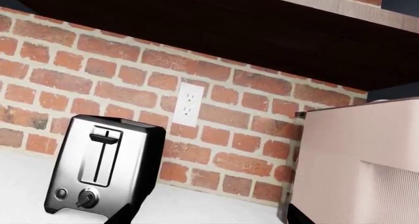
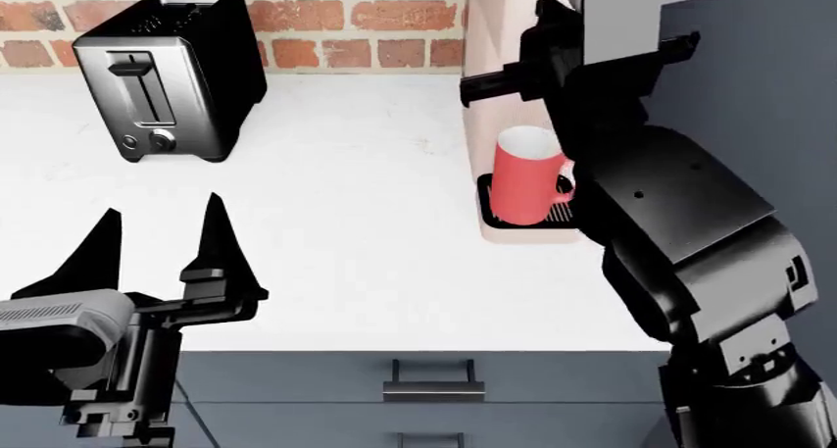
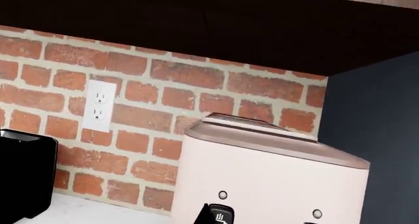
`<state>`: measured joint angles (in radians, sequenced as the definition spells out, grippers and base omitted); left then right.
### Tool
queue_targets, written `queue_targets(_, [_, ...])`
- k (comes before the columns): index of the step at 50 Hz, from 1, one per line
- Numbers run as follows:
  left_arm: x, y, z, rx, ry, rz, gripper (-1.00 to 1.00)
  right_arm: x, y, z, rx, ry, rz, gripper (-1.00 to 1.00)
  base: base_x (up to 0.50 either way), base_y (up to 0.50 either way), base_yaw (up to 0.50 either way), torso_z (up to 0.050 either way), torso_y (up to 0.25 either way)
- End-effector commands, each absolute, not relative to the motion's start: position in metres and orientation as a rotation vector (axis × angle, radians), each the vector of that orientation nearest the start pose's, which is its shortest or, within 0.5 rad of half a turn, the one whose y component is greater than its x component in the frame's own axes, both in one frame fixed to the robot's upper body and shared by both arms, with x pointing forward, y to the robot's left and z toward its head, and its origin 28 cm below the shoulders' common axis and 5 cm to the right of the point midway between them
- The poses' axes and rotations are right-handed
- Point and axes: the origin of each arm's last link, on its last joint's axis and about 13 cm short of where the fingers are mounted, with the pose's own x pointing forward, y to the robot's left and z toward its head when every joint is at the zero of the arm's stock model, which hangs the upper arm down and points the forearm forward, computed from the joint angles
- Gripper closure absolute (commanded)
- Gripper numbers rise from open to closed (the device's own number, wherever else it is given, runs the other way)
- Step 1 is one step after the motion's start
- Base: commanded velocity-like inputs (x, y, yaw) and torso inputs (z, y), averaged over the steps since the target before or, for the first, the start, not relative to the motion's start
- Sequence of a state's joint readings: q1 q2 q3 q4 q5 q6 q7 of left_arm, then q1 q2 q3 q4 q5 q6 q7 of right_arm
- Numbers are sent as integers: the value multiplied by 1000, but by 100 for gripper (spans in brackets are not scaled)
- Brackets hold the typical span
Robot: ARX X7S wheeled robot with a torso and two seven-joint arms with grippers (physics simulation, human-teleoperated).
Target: Pick the mug from the cabinet, place it under the coffee machine dispenser, and press the start button.
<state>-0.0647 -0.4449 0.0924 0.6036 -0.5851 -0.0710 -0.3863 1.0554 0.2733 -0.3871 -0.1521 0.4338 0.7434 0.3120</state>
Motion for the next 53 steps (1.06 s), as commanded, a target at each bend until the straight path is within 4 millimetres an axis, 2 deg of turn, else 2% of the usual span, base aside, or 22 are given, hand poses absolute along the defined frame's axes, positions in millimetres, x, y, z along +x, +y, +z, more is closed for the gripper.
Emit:
queue_targets(1, [200,237,149,-224,-435,-4,-100,278,-73,288,-201,-521,63,100,0,0,0,0,0])
queue_targets(5, [200,237,149,-221,-434,-5,-100,250,-67,286,-218,-595,76,100,0,0,0,0,0])
queue_targets(10, [200,236,149,-220,-434,-4,-100,230,-62,285,-231,-641,98,100,0,0,0,0,0])
queue_targets(20, [200,237,151,-223,-439,-5,-100,224,-59,277,-221,-632,127,100,0,0,0,0,0])
queue_targets(38, [200,237,152,-225,-439,-5,-100,236,-64,277,-207,-604,108,100,0,0,0,0,0])
queue_targets(45, [199,237,151,-227,-439,-6,-100,248,-69,278,-194,-580,89,100,0,0,0,0,0])
queue_targets(53, [199,237,152,-228,-439,-6,-100,276,-73,276,-163,-490,100,100,0,0,0,0,0])
